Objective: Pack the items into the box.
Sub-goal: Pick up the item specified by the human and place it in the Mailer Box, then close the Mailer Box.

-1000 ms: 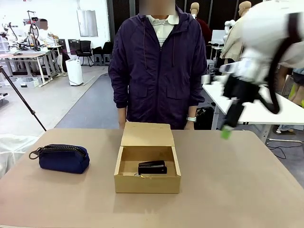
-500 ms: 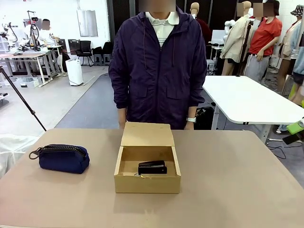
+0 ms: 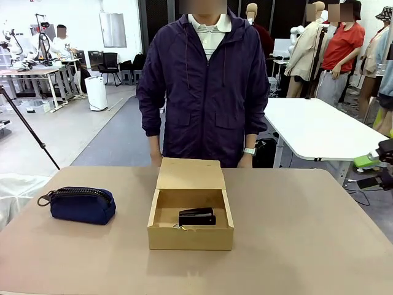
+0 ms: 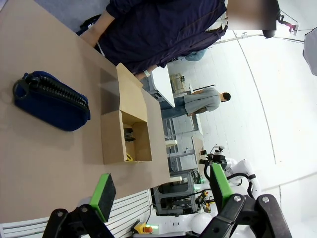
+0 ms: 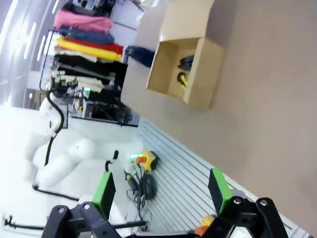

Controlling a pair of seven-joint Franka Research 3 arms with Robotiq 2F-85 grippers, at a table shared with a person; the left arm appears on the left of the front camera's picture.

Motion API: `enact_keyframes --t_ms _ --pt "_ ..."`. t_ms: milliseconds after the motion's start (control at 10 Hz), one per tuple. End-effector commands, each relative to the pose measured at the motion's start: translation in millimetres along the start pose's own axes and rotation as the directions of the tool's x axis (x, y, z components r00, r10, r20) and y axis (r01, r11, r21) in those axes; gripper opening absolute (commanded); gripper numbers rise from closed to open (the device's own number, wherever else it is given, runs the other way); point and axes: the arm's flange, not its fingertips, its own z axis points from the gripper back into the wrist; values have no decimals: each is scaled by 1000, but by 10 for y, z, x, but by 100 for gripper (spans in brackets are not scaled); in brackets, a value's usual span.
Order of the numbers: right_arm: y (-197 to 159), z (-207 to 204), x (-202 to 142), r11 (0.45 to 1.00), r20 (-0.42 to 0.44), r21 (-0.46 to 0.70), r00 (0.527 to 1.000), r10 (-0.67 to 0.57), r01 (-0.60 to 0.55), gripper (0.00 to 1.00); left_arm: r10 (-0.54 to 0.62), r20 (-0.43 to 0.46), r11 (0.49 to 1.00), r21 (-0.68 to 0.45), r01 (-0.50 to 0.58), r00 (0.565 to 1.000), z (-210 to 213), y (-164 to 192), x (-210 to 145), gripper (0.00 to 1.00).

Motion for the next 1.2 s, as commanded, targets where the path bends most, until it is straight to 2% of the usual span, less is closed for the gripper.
enact_keyframes --t_ms 0,1100 --pt "-50 122 10 999 -34 22 999 32 -31 100 -9 8 1000 -23 9 1000 1 -12 -1 100" --pt "-50 122 10 999 -34 22 999 32 -31 100 -9 8 1000 -23 9 1000 1 -12 -1 100"
